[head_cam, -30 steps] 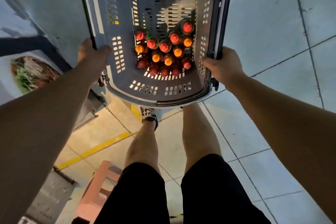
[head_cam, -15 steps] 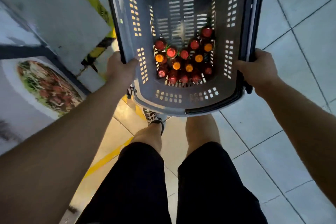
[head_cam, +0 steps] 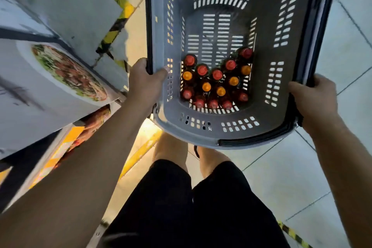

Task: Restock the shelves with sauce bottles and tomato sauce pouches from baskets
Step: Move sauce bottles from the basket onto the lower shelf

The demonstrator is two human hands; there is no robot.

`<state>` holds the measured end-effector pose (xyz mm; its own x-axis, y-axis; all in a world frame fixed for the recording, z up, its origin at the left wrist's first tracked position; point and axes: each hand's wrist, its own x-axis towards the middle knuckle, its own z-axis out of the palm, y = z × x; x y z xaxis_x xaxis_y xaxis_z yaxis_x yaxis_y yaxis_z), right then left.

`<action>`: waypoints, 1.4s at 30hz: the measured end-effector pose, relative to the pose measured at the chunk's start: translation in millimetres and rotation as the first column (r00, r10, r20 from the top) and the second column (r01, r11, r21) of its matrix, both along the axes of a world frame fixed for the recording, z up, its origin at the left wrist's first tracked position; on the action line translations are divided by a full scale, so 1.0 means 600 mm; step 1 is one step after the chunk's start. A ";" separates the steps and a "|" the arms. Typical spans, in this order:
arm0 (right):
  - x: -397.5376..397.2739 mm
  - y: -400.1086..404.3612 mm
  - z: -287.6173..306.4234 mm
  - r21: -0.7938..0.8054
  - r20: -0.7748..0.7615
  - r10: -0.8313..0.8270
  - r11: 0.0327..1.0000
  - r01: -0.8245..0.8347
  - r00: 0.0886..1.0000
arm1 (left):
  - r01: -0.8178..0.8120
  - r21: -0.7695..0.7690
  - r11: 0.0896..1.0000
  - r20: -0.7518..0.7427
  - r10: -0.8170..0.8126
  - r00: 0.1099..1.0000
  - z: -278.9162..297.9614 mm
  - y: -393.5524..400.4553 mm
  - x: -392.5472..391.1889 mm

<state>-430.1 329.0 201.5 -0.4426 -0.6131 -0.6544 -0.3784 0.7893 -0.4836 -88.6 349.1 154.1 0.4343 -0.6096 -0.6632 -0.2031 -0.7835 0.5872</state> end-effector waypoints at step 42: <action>0.235 0.704 -0.056 -0.060 0.038 -0.256 0.964 0.258 0.966 | 0.152 -0.048 0.987 0.089 -0.147 0.985 -0.009 0.580 0.219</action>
<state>-289.0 751.2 168.0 -0.5717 -0.5224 -0.6327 -0.1514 0.8250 -0.5444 42.7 696.9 148.8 0.3891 -0.7060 -0.5918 -0.3664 -0.7080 0.6038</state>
